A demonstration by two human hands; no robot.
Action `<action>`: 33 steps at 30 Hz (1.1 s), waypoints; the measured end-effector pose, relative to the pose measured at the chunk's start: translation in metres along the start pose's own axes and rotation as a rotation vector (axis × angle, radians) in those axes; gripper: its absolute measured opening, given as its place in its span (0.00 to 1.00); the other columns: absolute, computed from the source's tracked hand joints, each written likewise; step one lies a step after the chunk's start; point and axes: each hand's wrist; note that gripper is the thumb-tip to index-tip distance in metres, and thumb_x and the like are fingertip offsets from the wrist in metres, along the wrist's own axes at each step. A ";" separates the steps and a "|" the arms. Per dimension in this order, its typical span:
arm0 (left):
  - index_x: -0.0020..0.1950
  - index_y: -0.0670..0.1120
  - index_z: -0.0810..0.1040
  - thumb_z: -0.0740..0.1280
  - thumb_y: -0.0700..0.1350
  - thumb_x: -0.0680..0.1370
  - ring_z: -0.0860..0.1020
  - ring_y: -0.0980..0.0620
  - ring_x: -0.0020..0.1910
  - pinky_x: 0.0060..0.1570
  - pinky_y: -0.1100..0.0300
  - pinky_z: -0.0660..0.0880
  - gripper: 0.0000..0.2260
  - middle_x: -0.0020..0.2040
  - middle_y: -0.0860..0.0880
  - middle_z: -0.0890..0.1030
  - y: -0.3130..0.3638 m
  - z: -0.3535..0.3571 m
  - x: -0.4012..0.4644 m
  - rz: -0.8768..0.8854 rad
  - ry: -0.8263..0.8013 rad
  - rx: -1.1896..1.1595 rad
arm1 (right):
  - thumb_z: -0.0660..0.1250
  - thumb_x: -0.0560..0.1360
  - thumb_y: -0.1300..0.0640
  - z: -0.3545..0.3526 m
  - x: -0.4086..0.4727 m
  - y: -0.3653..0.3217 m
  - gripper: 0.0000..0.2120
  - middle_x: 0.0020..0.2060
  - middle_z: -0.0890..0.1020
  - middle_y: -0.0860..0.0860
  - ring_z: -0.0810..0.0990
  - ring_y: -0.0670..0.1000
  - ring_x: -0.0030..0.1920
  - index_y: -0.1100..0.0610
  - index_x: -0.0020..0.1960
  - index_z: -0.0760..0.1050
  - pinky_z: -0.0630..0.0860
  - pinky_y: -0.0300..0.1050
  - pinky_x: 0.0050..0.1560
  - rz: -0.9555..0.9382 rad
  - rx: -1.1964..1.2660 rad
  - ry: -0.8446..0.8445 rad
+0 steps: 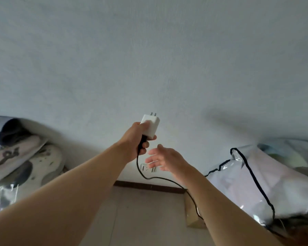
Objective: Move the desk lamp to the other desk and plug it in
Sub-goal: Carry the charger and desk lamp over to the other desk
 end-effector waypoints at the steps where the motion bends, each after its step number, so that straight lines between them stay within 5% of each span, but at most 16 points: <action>1: 0.56 0.47 0.70 0.57 0.51 0.79 0.65 0.55 0.21 0.21 0.65 0.61 0.10 0.39 0.45 0.78 0.006 -0.001 -0.011 0.002 -0.021 -0.020 | 0.50 0.80 0.47 0.005 -0.011 -0.001 0.21 0.51 0.85 0.54 0.83 0.49 0.48 0.57 0.60 0.75 0.70 0.44 0.53 0.002 -0.028 -0.063; 6: 0.55 0.45 0.71 0.59 0.53 0.78 0.64 0.56 0.20 0.20 0.66 0.59 0.13 0.37 0.47 0.76 0.028 -0.019 -0.069 0.043 -0.106 -0.094 | 0.61 0.73 0.49 0.030 -0.071 -0.010 0.18 0.40 0.84 0.51 0.81 0.46 0.46 0.59 0.56 0.77 0.67 0.41 0.58 -0.054 -0.195 -0.217; 8: 0.52 0.45 0.72 0.61 0.54 0.77 0.63 0.56 0.19 0.19 0.67 0.59 0.12 0.35 0.47 0.75 0.036 -0.033 -0.094 0.065 -0.118 -0.076 | 0.63 0.74 0.50 0.035 -0.098 -0.016 0.14 0.37 0.80 0.47 0.77 0.46 0.42 0.57 0.55 0.79 0.69 0.38 0.54 -0.106 -0.345 -0.134; 12: 0.50 0.45 0.73 0.64 0.55 0.75 0.63 0.57 0.18 0.19 0.67 0.59 0.13 0.35 0.47 0.76 0.047 -0.064 -0.140 0.114 -0.124 0.101 | 0.63 0.76 0.56 0.031 -0.147 -0.029 0.10 0.32 0.79 0.44 0.73 0.44 0.31 0.58 0.46 0.82 0.67 0.28 0.29 -0.166 -0.443 0.083; 17: 0.47 0.42 0.79 0.74 0.59 0.59 0.66 0.56 0.21 0.19 0.66 0.60 0.26 0.32 0.47 0.80 0.055 -0.091 -0.182 0.193 -0.094 0.369 | 0.64 0.73 0.57 0.017 -0.197 -0.048 0.11 0.24 0.74 0.46 0.71 0.46 0.29 0.51 0.34 0.80 0.63 0.32 0.25 -0.148 -0.377 0.448; 21: 0.44 0.44 0.79 0.75 0.61 0.53 0.71 0.55 0.28 0.26 0.65 0.65 0.28 0.35 0.49 0.79 0.061 -0.087 -0.209 0.228 -0.176 0.392 | 0.65 0.73 0.56 0.015 -0.236 -0.070 0.09 0.39 0.82 0.56 0.72 0.58 0.37 0.52 0.37 0.82 0.74 0.45 0.39 -0.225 -0.321 0.549; 24: 0.51 0.47 0.77 0.69 0.60 0.69 0.76 0.52 0.48 0.43 0.60 0.71 0.20 0.49 0.48 0.81 0.064 -0.072 -0.223 0.251 -0.304 0.401 | 0.66 0.74 0.57 0.021 -0.258 -0.092 0.09 0.33 0.81 0.43 0.72 0.38 0.28 0.51 0.38 0.82 0.66 0.27 0.31 -0.311 -0.304 0.552; 26: 0.53 0.49 0.75 0.63 0.57 0.74 0.73 0.50 0.55 0.46 0.60 0.68 0.14 0.59 0.45 0.80 0.066 -0.059 -0.235 0.270 -0.403 0.397 | 0.65 0.74 0.58 0.025 -0.270 -0.105 0.08 0.32 0.80 0.40 0.75 0.34 0.32 0.53 0.40 0.82 0.67 0.24 0.35 -0.342 -0.296 0.553; 30: 0.57 0.52 0.73 0.65 0.57 0.72 0.77 0.53 0.59 0.49 0.59 0.66 0.16 0.60 0.47 0.81 0.071 -0.027 -0.256 0.291 -0.573 0.369 | 0.66 0.74 0.57 0.030 -0.291 -0.124 0.07 0.43 0.83 0.49 0.77 0.42 0.48 0.54 0.41 0.82 0.69 0.36 0.53 -0.367 -0.301 0.549; 33: 0.56 0.51 0.75 0.66 0.57 0.70 0.82 0.55 0.51 0.53 0.56 0.68 0.17 0.52 0.50 0.84 0.072 -0.004 -0.269 0.326 -0.660 0.324 | 0.66 0.74 0.56 0.029 -0.305 -0.131 0.08 0.44 0.83 0.51 0.78 0.47 0.51 0.52 0.40 0.82 0.69 0.37 0.52 -0.380 -0.303 0.605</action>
Point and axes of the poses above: each hand's wrist, its own x-axis towards the middle knuckle, its own z-axis out of the palm, y = z × x
